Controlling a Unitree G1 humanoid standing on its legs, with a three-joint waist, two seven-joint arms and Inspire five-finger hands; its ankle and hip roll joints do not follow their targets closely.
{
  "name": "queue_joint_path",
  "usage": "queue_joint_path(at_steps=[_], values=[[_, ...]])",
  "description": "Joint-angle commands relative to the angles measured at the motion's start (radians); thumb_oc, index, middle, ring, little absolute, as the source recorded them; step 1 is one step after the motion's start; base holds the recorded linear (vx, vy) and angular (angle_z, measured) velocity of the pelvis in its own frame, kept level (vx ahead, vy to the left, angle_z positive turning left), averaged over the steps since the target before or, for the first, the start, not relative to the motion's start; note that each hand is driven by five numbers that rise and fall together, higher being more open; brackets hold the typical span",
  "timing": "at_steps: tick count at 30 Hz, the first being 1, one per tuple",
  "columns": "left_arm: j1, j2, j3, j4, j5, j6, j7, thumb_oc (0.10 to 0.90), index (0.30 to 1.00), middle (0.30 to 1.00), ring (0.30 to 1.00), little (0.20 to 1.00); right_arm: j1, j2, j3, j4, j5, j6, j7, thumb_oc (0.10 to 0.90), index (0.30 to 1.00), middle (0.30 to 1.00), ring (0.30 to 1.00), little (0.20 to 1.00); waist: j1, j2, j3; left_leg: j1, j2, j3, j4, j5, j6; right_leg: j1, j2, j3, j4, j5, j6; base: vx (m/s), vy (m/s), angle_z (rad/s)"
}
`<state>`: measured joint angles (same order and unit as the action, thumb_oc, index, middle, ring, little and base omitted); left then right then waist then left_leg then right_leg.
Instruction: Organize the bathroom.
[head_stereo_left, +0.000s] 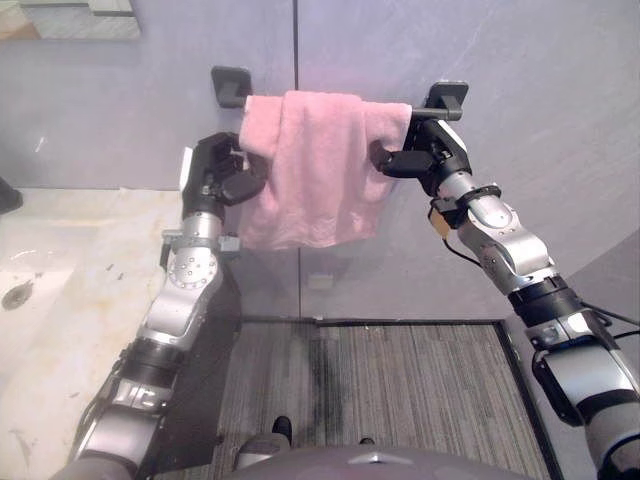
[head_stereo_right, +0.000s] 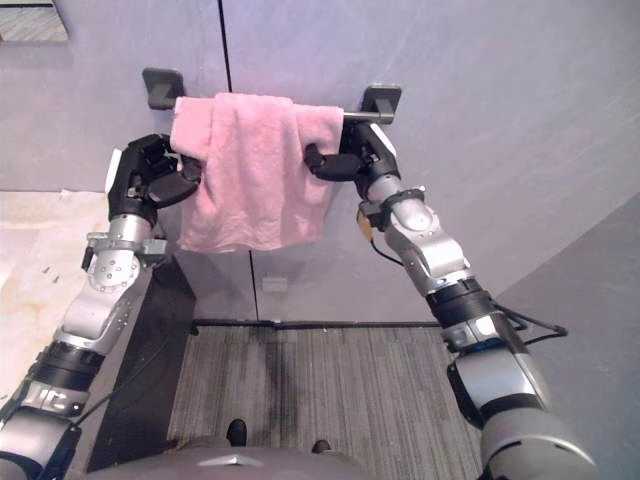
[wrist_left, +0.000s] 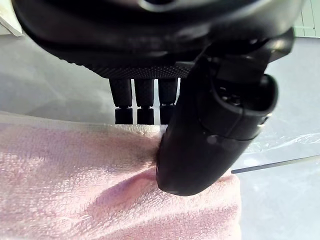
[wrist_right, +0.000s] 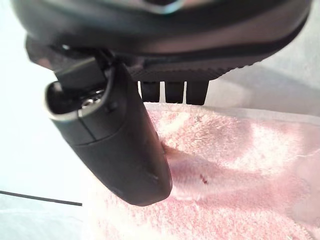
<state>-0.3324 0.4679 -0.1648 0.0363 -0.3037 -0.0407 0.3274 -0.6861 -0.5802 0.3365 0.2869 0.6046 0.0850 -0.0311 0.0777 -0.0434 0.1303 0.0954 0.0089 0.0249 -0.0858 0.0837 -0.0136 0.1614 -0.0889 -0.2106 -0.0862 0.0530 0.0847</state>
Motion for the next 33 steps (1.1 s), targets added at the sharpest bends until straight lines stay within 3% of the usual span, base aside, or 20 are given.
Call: queue_joint_path(at_steps=[1, 16, 17, 18, 19, 20, 29, 30, 31, 32, 33], values=[[-0.010, 0.043, -0.021, -0.024, 0.021, -0.051, 0.029, 0.400, 0.300, 0.300, 0.300, 0.300, -0.177, -0.027, -0.054, -0.055, -0.015, -0.118, -0.030, 0.400, 0.300, 0.300, 0.300, 0.300, 0.031, -0.044, -0.083, 0.064, -0.048, 0.027, -0.001, -0.094, 0.031, -0.006, 0.011, -0.009, -0.001, -0.002, -0.009, 0.00, 0.000, 0.00], [-0.009, 0.054, 0.011, 0.009, 0.033, -0.075, 0.091, 0.400, 0.300, 0.300, 0.300, 0.300, 0.059, 0.017, -0.101, -0.110, -0.030, -0.136, 0.000, 0.402, 0.302, 0.302, 0.302, 0.302, -0.024, -0.028, -0.080, 0.067, -0.044, 0.066, -0.001, -0.098, 0.033, -0.022, 0.012, 0.023, -0.001, 0.009, -0.003, -0.02, -0.007, -0.02], [-0.008, 0.053, 0.016, 0.011, 0.033, -0.079, 0.096, 0.400, 0.300, 0.300, 0.300, 0.300, 0.072, 0.022, -0.105, -0.108, -0.032, -0.137, 0.001, 0.480, 0.420, 0.420, 0.420, 0.420, -0.025, -0.027, -0.080, 0.067, -0.043, 0.067, -0.001, -0.098, 0.032, -0.022, 0.012, 0.023, -0.001, 0.009, -0.002, 0.00, 0.000, 0.00], [-0.004, 0.054, 0.023, 0.012, 0.034, -0.083, 0.099, 0.400, 0.300, 0.300, 0.300, 0.300, 0.093, 0.025, -0.112, -0.105, -0.032, -0.143, 0.002, 0.659, 0.688, 0.688, 0.688, 0.688, -0.027, -0.026, -0.080, 0.067, -0.042, 0.070, -0.001, -0.097, 0.032, -0.023, 0.011, 0.023, -0.001, 0.010, -0.001, 0.00, 0.000, 0.00], [0.000, 0.054, 0.028, 0.011, 0.035, -0.083, 0.099, 0.400, 0.300, 0.300, 0.300, 0.300, 0.109, 0.027, -0.117, -0.105, -0.024, -0.148, 0.001, 0.765, 0.848, 0.848, 0.848, 0.848, -0.029, -0.025, -0.080, 0.066, -0.041, 0.071, -0.001, -0.097, 0.032, -0.024, 0.011, 0.023, -0.001, 0.011, -0.001, 0.00, 0.000, 0.00], [0.003, 0.054, 0.031, 0.010, 0.037, -0.083, 0.098, 0.400, 0.300, 0.300, 0.300, 0.300, 0.121, 0.031, -0.122, -0.107, -0.015, -0.152, 0.001, 0.800, 0.900, 0.900, 0.900, 0.900, -0.031, -0.025, -0.080, 0.066, -0.041, 0.073, -0.001, -0.097, 0.031, -0.025, 0.011, 0.024, -0.001, 0.012, 0.000, 0.00, 0.000, 0.00], [0.020, 0.050, 0.036, 0.012, 0.048, -0.089, 0.089, 0.400, 0.300, 0.300, 0.300, 0.300, 0.197, 0.056, -0.169, -0.110, -0.009, -0.196, 0.005, 0.800, 0.900, 0.900, 0.900, 0.900, -0.042, -0.016, -0.084, 0.062, -0.038, 0.080, -0.001, -0.098, 0.031, -0.031, 0.013, 0.029, -0.001, 0.013, 0.000, -0.01, -0.007, -0.06], [0.020, 0.051, 0.035, 0.013, 0.047, -0.090, 0.088, 0.400, 0.300, 0.300, 0.300, 0.300, 0.198, 0.055, -0.169, -0.111, -0.009, -0.198, 0.004, 0.767, 0.851, 0.851, 0.851, 0.851, -0.043, -0.016, -0.084, 0.063, -0.038, 0.081, -0.001, -0.098, 0.031, -0.031, 0.013, 0.029, -0.001, 0.013, 0.000, 0.00, -0.011, -0.08], [0.020, 0.052, 0.036, 0.013, 0.045, -0.089, 0.087, 0.400, 0.300, 0.300, 0.300, 0.300, 0.196, 0.054, -0.171, -0.112, -0.006, -0.202, 0.004, 0.579, 0.568, 0.568, 0.568, 0.568, -0.043, -0.015, -0.085, 0.063, -0.037, 0.082, -0.001, -0.098, 0.030, -0.032, 0.013, 0.028, -0.001, 0.013, 0.000, 0.00, -0.008, -0.07], [0.019, 0.052, 0.035, 0.015, 0.045, -0.090, 0.087, 0.400, 0.300, 0.300, 0.300, 0.300, 0.194, 0.054, -0.172, -0.112, -0.007, -0.203, 0.004, 0.500, 0.451, 0.451, 0.451, 0.451, -0.044, -0.015, -0.085, 0.063, -0.037, 0.083, -0.001, -0.097, 0.029, -0.032, 0.013, 0.028, -0.001, 0.013, 0.000, 0.00, -0.006, -0.07], [0.019, 0.052, 0.036, 0.019, 0.042, -0.092, 0.082, 0.400, 0.300, 0.300, 0.300, 0.300, 0.191, 0.052, -0.174, -0.110, -0.008, -0.205, 0.005, 0.471, 0.406, 0.406, 0.406, 0.406, -0.044, -0.014, -0.087, 0.062, -0.037, 0.084, -0.001, -0.097, 0.029, -0.033, 0.013, 0.028, -0.001, 0.013, 0.000, 0.00, -0.001, -0.04]])
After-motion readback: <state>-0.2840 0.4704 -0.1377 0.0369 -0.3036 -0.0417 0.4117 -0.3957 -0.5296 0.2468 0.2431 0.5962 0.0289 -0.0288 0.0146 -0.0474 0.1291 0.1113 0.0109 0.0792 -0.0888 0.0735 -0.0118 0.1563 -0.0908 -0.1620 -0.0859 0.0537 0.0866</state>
